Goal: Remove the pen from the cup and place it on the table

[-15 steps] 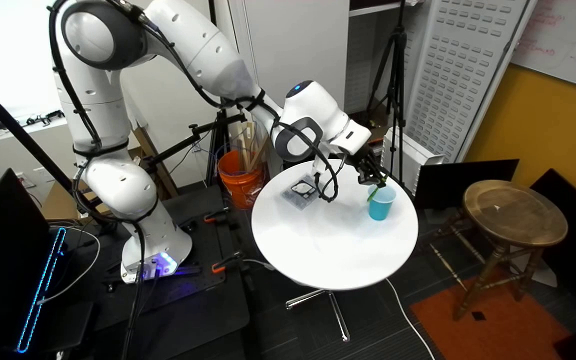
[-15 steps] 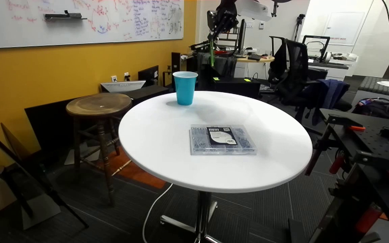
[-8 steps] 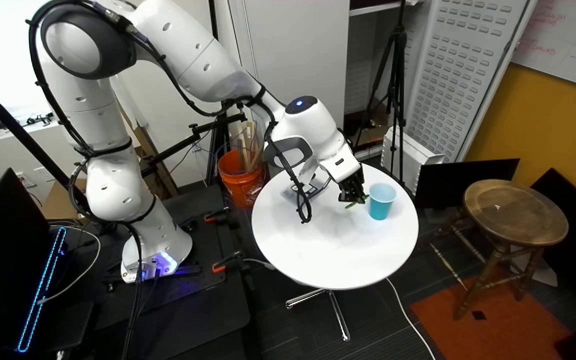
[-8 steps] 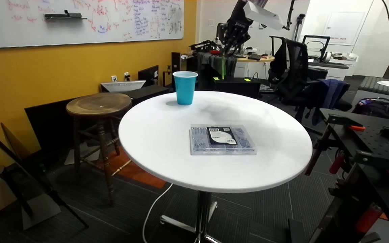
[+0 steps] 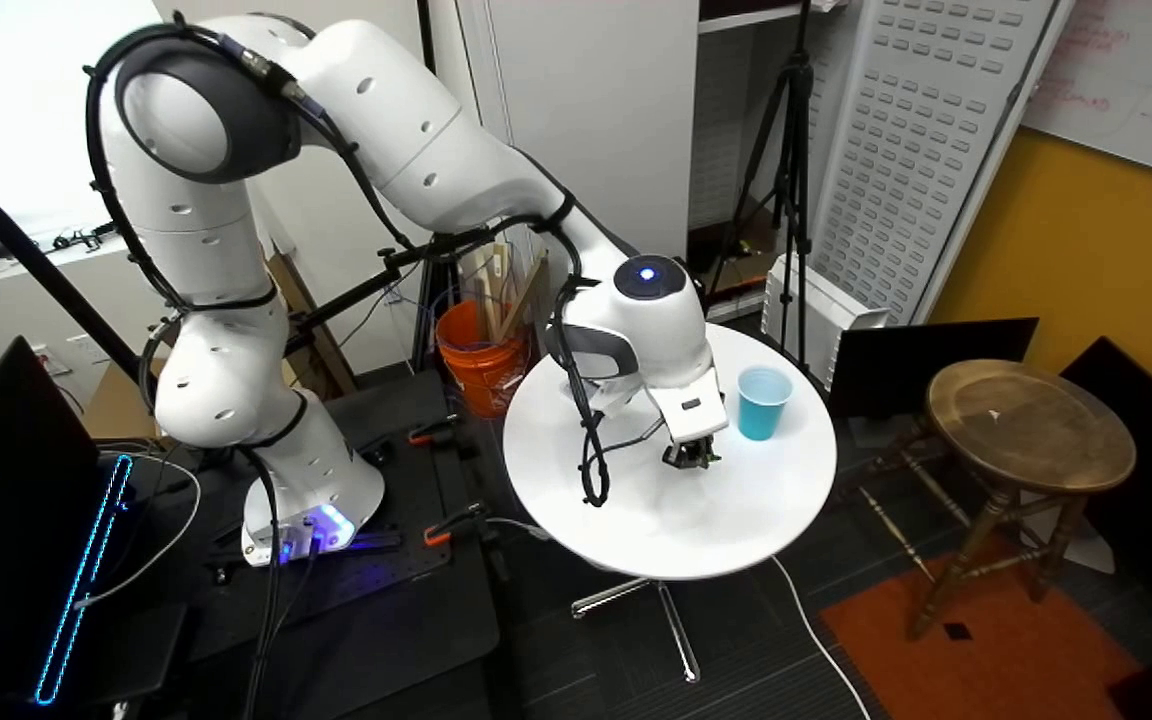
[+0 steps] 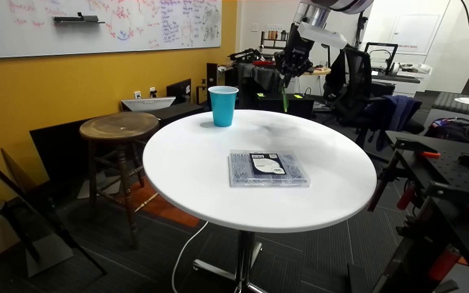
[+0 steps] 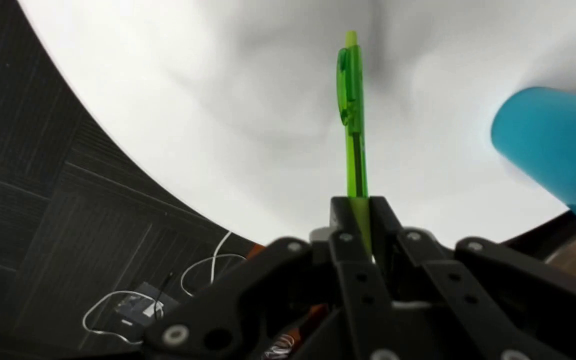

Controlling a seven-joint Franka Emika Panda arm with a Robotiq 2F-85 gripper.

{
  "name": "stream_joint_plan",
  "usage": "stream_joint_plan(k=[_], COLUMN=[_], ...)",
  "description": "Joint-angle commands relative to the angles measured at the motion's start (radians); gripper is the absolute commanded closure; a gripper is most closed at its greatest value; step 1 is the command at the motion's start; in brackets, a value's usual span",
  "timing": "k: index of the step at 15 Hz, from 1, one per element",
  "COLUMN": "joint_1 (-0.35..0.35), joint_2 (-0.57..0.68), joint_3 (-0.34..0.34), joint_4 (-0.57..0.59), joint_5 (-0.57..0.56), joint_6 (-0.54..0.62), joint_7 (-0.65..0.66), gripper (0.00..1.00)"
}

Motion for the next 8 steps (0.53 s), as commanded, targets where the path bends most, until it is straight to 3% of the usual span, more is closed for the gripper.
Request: stream_joint_plan(k=[1, 8], joint_1=[-0.079, -0.115], joint_2=[0.107, 0.235], joint_3=[0.045, 0.065], joint_4=[0.114, 0.258], joint_5=[0.001, -0.03], joint_6=[-0.114, -0.261], joint_7=[-0.015, -0.013], gripper=[0.97, 0.97])
